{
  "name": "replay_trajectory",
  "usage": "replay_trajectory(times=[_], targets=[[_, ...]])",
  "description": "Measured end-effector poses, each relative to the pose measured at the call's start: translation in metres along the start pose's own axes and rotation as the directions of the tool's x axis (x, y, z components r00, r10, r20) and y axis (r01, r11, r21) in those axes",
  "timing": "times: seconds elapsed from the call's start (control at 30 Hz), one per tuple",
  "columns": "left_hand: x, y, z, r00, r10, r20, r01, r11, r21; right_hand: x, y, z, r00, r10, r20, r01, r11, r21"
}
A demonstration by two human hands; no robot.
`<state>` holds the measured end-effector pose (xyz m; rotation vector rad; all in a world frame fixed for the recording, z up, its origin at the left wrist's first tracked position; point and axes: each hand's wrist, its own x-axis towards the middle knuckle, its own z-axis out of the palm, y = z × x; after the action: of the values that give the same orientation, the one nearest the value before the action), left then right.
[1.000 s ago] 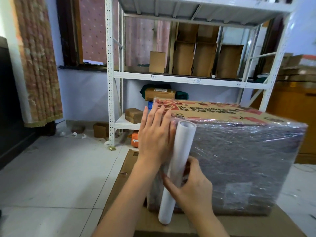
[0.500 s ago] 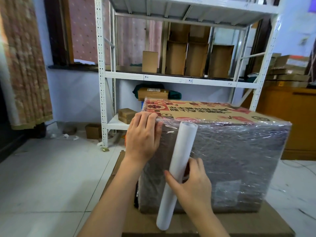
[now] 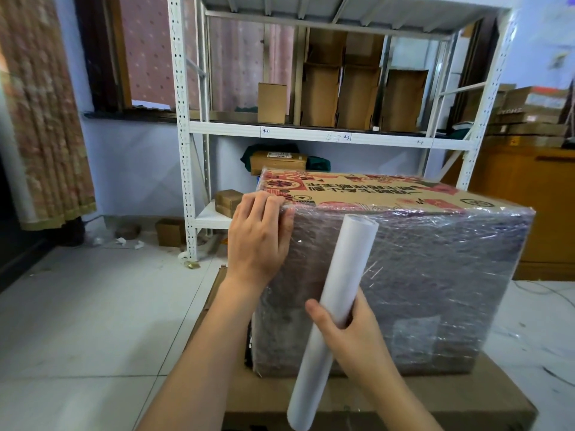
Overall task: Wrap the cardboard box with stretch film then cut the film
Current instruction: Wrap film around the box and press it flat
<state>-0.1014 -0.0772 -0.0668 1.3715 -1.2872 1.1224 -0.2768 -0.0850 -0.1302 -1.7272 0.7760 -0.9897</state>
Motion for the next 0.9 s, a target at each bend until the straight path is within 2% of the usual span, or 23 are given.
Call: replay_trajectory(times=[0.07, 0.2, 0.3, 0.47, 0.57, 0.67, 0.8, 0.9], targets=[[-0.001, 0.001, 0.001, 0.999, -0.031, -0.008, 0.031, 0.999, -0.030, -0.003, 0.004, -0.001, 0.998, -0.011, 0.055, 0.009, 0.999, 0.051], [0.000, 0.010, 0.004, 0.975, -0.217, -0.040, 0.208, 0.963, -0.169, -0.005, 0.004, -0.005, 0.988, -0.079, 0.134, 0.063, 0.990, 0.125], [0.000, 0.012, 0.004, 0.967, -0.250, -0.049, 0.237, 0.952, -0.193, -0.002, 0.002, -0.013, 0.997, -0.072, 0.035, 0.069, 0.992, 0.103], [0.000, 0.011, 0.003, 0.973, -0.220, -0.072, 0.205, 0.963, -0.173, 0.001, 0.001, -0.029, 0.987, -0.054, -0.150, 0.046, 0.997, -0.057], [0.000, 0.010, 0.003, 0.974, -0.215, -0.073, 0.200, 0.965, -0.169, 0.000, 0.000, -0.034, 0.982, -0.018, -0.187, 0.002, 0.996, -0.086], [0.001, 0.011, 0.002, 0.972, -0.224, -0.070, 0.210, 0.963, -0.170, -0.002, 0.004, -0.035, 0.991, 0.050, -0.123, -0.053, 0.998, -0.022], [0.002, 0.012, 0.003, 0.966, -0.250, -0.069, 0.232, 0.953, -0.197, -0.008, 0.009, -0.040, 0.998, -0.017, 0.058, 0.011, 0.996, 0.089], [0.002, 0.011, 0.004, 0.967, -0.241, -0.080, 0.228, 0.963, -0.144, -0.007, 0.007, -0.042, 0.997, -0.024, 0.069, 0.014, 0.990, 0.142]])
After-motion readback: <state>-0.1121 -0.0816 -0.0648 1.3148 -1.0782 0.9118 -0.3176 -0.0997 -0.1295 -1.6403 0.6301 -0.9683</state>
